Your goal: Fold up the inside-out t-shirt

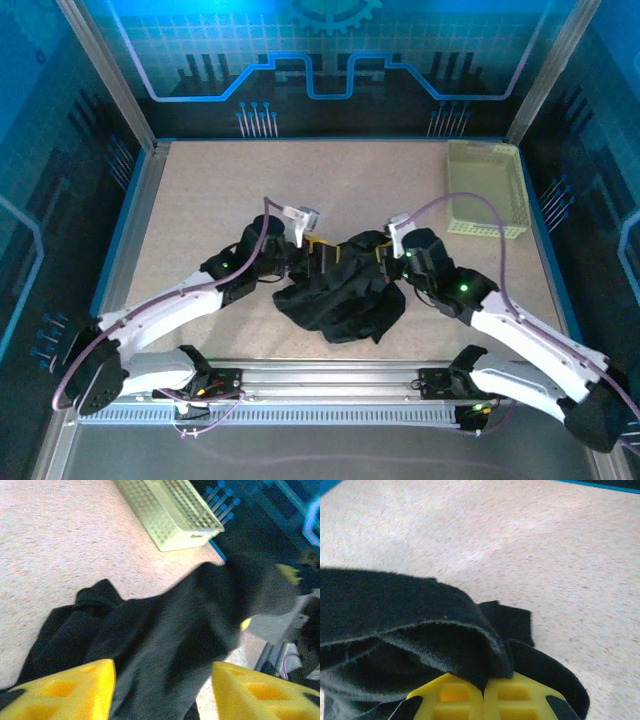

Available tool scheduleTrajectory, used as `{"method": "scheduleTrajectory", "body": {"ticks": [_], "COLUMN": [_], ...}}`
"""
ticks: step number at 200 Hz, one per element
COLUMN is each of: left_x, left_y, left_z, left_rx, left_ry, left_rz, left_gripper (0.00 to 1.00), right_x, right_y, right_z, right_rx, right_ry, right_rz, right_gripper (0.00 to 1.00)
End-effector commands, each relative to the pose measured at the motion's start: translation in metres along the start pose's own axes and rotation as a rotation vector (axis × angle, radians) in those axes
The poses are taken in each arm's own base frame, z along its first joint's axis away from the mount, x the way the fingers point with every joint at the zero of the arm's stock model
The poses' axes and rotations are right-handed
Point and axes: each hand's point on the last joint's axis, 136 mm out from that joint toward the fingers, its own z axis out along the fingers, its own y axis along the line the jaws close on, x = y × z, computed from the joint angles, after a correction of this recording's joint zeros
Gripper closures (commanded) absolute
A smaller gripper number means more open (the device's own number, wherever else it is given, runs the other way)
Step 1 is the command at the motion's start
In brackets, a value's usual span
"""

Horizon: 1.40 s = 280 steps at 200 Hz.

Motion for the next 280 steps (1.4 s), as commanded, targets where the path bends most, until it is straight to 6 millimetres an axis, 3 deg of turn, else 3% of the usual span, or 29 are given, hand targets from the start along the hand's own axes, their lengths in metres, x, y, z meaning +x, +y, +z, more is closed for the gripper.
{"method": "scheduleTrajectory", "body": {"ticks": [1,30,50,67,85,133,151,174,196,214,245,262,280], "left_x": [0.009,0.045,0.073,0.09,0.1,0.113,0.117,0.112,0.079,0.035,-0.082,-0.143,-0.189], "left_y": [0.055,0.119,0.139,0.143,0.138,0.125,0.124,0.125,0.108,0.105,0.083,0.049,0.007], "left_z": [-0.016,-0.021,-0.014,-0.003,0.009,0.055,0.07,0.071,0.055,0.02,-0.084,-0.15,-0.216], "left_rx": [-0.252,-0.523,-0.569,-0.557,-0.496,-0.311,-0.274,-0.284,-0.237,-0.317,-0.499,-0.524,-0.496], "left_ry": [-0.022,0.132,0.242,0.309,0.338,0.383,0.399,0.378,0.321,0.245,-0.061,-0.286,-0.514], "left_rz": [-0.041,-0.138,-0.211,-0.237,-0.258,-0.295,-0.326,-0.326,-0.255,-0.158,0.025,0.069,0.113], "left_gripper": [0.38,0.38,0.38,0.36,0.35,0.35,0.47,0.77,0.96,1.0,1.0,1.0,1.0], "right_x": [0.029,0.06,0.081,0.102,0.115,0.107,0.102,0.093,0.06,0.002,-0.111,-0.164,-0.209], "right_y": [-0.035,-0.049,-0.063,-0.077,-0.078,-0.073,-0.074,-0.072,-0.063,-0.052,-0.028,-0.015,0.001], "right_z": [-0.008,-0.01,-0.012,-0.014,-0.009,-0.001,-0.001,0.0,-0.001,-0.016,-0.065,-0.095,-0.125], "right_rx": [0.124,0.164,0.235,0.309,0.3,0.263,0.263,0.256,0.193,0.125,0.006,-0.059,-0.148], "right_ry": [0.074,0.127,0.153,0.208,0.246,0.225,0.219,0.21,0.162,0.064,-0.16,-0.285,-0.395], "right_rz": [0.115,0.226,0.306,0.412,0.47,0.477,0.468,0.445,0.395,0.304,0.189,0.161,0.148], "right_gripper": [1.0,1.0,1.0,1.0,1.0,1.0,1.0,1.0,1.0,1.0,1.0,1.0,1.0]}}
